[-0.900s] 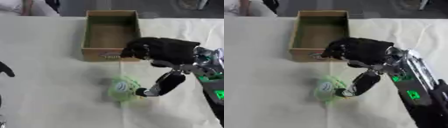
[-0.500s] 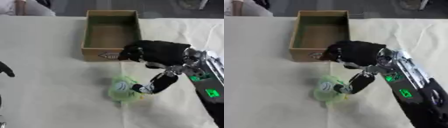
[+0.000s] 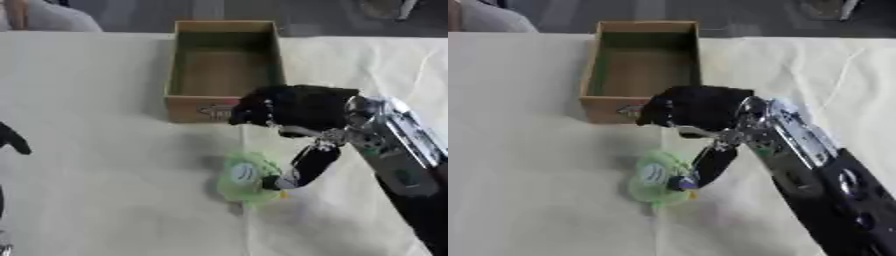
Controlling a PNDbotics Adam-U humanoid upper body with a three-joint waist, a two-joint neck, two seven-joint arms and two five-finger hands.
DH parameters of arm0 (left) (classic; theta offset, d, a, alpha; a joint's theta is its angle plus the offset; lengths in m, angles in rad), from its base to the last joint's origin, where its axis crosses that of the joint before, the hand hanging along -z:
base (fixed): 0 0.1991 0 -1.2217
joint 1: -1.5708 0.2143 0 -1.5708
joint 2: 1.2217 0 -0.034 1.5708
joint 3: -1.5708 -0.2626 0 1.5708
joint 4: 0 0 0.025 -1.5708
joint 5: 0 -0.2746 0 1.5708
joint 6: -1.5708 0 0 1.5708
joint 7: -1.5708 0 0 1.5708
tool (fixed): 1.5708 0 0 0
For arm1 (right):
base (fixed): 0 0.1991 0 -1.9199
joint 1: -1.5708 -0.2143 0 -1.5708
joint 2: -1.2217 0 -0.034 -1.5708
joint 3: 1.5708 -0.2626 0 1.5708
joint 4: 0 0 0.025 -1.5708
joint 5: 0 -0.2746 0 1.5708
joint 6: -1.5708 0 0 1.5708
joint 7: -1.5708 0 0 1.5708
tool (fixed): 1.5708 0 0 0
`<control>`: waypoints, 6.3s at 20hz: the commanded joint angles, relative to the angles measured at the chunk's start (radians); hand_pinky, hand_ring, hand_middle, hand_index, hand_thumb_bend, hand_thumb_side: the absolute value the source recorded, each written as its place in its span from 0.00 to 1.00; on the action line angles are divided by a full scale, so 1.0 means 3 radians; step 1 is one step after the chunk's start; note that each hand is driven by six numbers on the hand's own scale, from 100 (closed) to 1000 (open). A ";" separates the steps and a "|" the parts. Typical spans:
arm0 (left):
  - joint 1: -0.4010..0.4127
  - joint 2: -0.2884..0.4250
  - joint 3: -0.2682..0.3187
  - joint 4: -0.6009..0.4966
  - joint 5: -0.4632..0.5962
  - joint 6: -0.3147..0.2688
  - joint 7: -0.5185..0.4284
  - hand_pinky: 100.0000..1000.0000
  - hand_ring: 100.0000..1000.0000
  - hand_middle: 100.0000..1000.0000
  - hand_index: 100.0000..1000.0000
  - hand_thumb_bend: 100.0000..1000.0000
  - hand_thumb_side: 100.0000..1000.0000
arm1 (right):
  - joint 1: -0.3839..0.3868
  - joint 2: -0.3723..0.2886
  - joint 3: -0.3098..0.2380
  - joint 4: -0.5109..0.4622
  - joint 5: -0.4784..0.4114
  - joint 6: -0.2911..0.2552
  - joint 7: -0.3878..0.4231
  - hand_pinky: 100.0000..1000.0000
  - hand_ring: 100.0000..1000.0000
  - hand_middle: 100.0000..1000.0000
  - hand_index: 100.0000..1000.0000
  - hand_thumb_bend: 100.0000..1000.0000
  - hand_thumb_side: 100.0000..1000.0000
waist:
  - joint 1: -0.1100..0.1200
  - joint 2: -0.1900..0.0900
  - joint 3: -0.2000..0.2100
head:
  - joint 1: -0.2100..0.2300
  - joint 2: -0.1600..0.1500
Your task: Pick up objects on the table and place them in the box.
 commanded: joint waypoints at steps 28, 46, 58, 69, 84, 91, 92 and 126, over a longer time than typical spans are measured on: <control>-0.0009 0.0074 -0.0001 -0.0064 -0.0029 0.0001 -0.0018 0.22 0.30 0.32 0.59 0.00 0.91 | -0.0481 -0.0646 0.0063 -0.0182 -0.0973 -0.0331 0.0366 0.99 1.00 0.90 1.00 0.40 0.54 | -0.0031 -0.0063 -0.0026 | 0.0038 0.0001; -0.0014 0.0081 -0.0005 -0.0064 -0.0022 -0.0003 -0.0023 0.22 0.31 0.32 0.59 0.00 0.91 | -0.0298 -0.0828 0.0221 -0.0184 -0.1099 -0.0214 0.0366 1.00 1.00 0.90 1.00 0.48 0.47 | -0.0030 -0.0064 -0.0023 | 0.0033 -0.0027; -0.0012 0.0062 -0.0014 -0.0064 -0.0028 -0.0003 -0.0036 0.22 0.31 0.32 0.59 0.00 0.91 | -0.0297 -0.0600 0.0462 0.0198 -0.0746 -0.0287 0.0366 1.00 1.00 0.89 1.00 0.56 0.47 | -0.0020 -0.0048 0.0003 | 0.0009 -0.0041; -0.0018 0.0051 -0.0019 -0.0064 -0.0030 0.0004 -0.0045 0.22 0.31 0.32 0.59 0.00 0.90 | -0.0276 -0.0425 0.0627 0.0414 -0.0713 -0.0354 0.0366 1.00 1.00 0.88 1.00 0.55 0.47 | -0.0024 -0.0038 0.0025 | 0.0003 -0.0043; -0.0025 0.0048 -0.0022 -0.0064 -0.0025 0.0010 -0.0047 0.22 0.31 0.32 0.59 0.00 0.91 | -0.0310 -0.0351 0.0707 0.0612 -0.0607 -0.0434 0.0366 0.97 0.95 0.76 1.00 0.34 0.45 | -0.0037 -0.0038 0.0045 | -0.0002 -0.0052; -0.0025 0.0051 -0.0021 -0.0064 -0.0023 0.0007 -0.0050 0.22 0.31 0.32 0.59 0.00 0.91 | -0.0362 -0.0357 0.0642 0.0442 -0.0673 -0.0281 0.0366 0.95 0.93 0.71 0.96 0.00 0.52 | -0.0036 -0.0040 0.0051 | 0.0001 -0.0056; -0.0025 0.0051 -0.0022 -0.0064 -0.0023 0.0007 -0.0051 0.22 0.31 0.32 0.59 0.00 0.91 | -0.0376 -0.0359 0.0639 0.0407 -0.0692 -0.0259 0.0366 0.95 0.92 0.70 0.94 0.00 0.54 | -0.0036 -0.0041 0.0050 | 0.0003 -0.0056; 0.0007 0.0027 -0.0027 -0.0064 -0.0024 -0.0001 -0.0070 0.22 0.31 0.32 0.59 0.00 0.90 | -0.1224 -0.0105 -0.0015 0.0376 0.0482 0.0192 -0.0374 0.83 0.85 0.50 0.67 0.00 0.51 | 0.0008 -0.0049 0.0057 | -0.0005 -0.0103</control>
